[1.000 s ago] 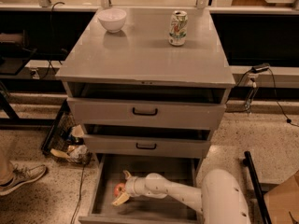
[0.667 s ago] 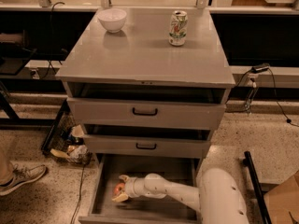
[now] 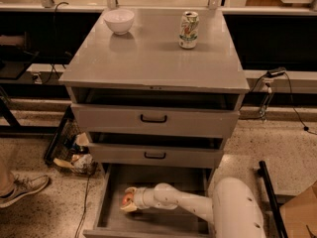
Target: Pick apple from bottom drawer and place on counter
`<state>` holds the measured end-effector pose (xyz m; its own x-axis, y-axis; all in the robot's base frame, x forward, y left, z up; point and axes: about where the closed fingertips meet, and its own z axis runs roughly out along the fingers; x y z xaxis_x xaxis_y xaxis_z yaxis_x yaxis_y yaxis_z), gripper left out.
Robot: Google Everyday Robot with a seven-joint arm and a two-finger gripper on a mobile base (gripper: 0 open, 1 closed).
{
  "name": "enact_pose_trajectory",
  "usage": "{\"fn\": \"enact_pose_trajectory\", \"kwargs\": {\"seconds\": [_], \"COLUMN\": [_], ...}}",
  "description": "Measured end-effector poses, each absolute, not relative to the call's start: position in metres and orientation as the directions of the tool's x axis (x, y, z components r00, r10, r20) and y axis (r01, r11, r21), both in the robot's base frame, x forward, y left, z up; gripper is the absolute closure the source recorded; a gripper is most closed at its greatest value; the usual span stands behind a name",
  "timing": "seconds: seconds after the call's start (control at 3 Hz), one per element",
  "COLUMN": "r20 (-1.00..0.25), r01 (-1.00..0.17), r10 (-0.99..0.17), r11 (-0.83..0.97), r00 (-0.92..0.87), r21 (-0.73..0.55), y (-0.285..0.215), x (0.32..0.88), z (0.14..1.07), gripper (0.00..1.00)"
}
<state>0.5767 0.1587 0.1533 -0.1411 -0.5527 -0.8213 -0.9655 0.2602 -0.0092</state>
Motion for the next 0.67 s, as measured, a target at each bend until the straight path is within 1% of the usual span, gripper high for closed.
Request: {"fn": "enact_pose_trajectory", "kwargs": {"seconds": [0.33,0.67], "r20": [-0.832,-0.851], "r01": [-0.965,-0.955], "r10": [-0.542,-0.52], "r11": [0.26,0.283], "r00": [-0.12,-0.076], "r21": [-0.03,-0.088], "y": [0.147,0.11], "x": [0.581,0.589], "z": [0.172,0.22], "gripper": [0.96,1.0]}}
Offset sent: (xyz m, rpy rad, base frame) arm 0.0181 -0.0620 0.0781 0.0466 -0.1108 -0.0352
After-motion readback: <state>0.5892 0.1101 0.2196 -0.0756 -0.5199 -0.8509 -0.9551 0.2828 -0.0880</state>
